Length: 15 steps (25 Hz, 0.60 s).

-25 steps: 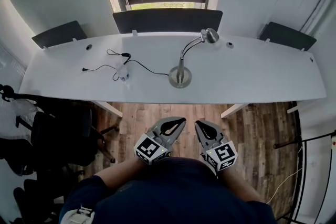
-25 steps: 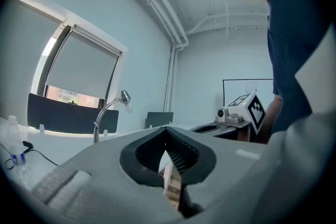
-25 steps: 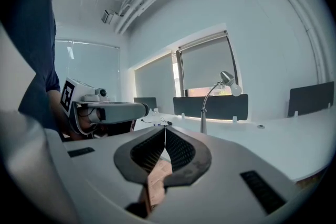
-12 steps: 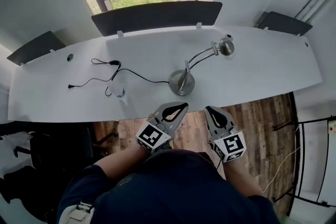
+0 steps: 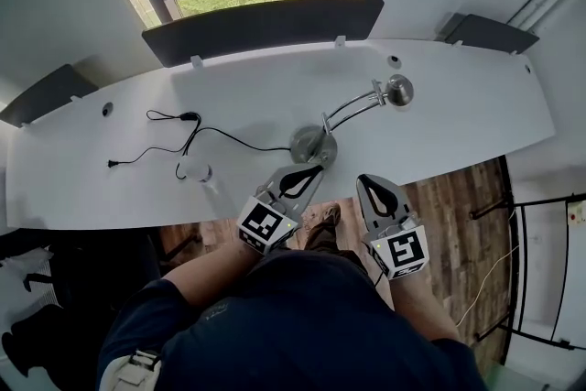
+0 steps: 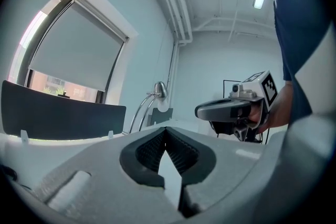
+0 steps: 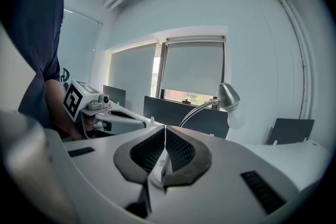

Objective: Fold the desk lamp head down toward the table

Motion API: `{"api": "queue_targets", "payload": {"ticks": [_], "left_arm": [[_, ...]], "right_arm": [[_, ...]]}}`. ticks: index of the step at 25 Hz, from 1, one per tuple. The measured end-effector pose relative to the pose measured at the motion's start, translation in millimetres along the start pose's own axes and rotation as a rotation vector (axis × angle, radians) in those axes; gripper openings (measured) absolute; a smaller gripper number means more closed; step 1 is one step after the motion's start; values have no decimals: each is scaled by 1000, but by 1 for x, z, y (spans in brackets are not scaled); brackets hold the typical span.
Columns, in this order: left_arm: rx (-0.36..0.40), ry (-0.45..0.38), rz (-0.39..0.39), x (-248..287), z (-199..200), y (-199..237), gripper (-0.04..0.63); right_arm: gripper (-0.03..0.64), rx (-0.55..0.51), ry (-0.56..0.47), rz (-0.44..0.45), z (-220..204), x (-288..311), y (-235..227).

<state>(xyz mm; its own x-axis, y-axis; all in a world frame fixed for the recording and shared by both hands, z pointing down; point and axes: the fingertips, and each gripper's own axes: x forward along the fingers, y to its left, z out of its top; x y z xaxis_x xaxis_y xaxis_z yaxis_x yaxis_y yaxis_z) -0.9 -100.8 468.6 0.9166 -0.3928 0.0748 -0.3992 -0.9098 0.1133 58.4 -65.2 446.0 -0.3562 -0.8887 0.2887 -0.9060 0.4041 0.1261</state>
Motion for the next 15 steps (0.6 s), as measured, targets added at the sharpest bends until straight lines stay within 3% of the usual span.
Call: {"api": "queue_targets", "payload": {"ticks": [11, 15], "left_arm": [[-20, 53, 119, 28, -12, 35, 6], [-17, 70, 139, 40, -17, 40, 6]], "right_arm": [[12, -187, -20, -24, 25, 22, -55], [12, -179, -24, -19, 31, 28, -71]]}}
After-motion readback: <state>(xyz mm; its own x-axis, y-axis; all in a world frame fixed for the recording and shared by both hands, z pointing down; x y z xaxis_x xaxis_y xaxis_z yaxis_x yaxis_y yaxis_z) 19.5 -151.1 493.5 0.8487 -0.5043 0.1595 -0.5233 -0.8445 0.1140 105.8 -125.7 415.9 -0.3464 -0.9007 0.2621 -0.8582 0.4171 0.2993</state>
